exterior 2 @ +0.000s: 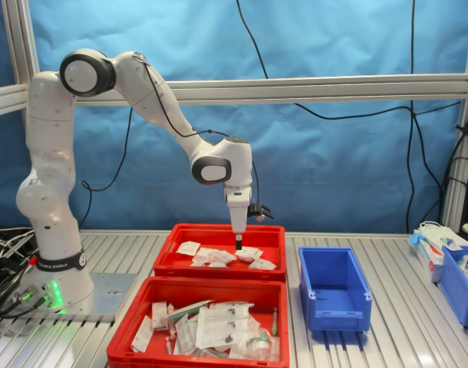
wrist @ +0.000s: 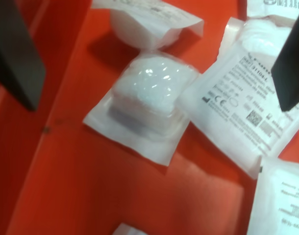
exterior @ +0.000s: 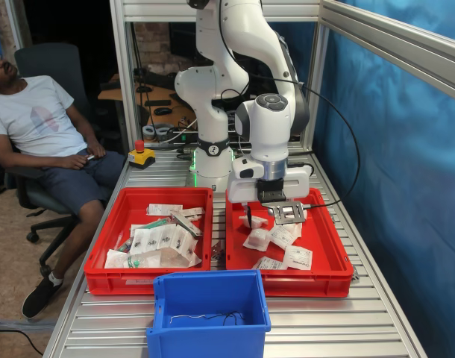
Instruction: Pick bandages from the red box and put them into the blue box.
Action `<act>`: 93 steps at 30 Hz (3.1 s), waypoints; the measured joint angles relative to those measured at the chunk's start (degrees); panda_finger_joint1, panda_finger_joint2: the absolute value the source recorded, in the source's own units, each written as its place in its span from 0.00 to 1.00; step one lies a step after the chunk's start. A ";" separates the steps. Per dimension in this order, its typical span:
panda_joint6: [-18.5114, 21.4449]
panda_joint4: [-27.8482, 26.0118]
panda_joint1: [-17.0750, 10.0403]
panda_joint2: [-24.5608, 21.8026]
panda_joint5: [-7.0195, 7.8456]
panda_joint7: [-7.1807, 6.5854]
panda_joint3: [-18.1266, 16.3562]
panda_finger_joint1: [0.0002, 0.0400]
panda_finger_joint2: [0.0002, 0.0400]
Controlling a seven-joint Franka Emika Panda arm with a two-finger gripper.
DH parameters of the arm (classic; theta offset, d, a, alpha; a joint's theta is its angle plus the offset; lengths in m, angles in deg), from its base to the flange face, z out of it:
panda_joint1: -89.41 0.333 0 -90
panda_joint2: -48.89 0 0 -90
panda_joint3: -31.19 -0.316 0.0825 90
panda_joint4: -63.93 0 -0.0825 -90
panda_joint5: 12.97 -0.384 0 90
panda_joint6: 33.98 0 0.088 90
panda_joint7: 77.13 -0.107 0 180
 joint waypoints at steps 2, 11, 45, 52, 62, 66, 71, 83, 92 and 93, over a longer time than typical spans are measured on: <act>-0.53 0.00 0.00 0.17 0.00 0.00 0.41 1.00 1.00; -1.91 0.00 0.00 0.54 0.00 0.00 1.51 1.00 1.00; -2.29 -0.04 0.18 0.59 0.00 0.00 1.24 1.00 1.00; -2.29 -0.29 0.25 0.59 0.00 0.00 1.24 1.00 1.00; -2.29 -0.52 0.65 0.59 0.00 0.00 1.24 1.00 1.00; -2.29 -0.54 1.29 0.59 0.00 0.00 1.23 1.00 1.00; -2.29 -0.54 2.41 0.59 0.00 0.00 1.18 1.00 1.00; -2.29 -0.53 4.63 0.59 0.00 0.00 1.07 1.00 1.00; -2.29 0.31 5.51 0.59 0.00 0.00 1.01 1.00 1.00; -2.29 0.48 5.56 0.59 0.00 0.00 1.01 1.00 1.00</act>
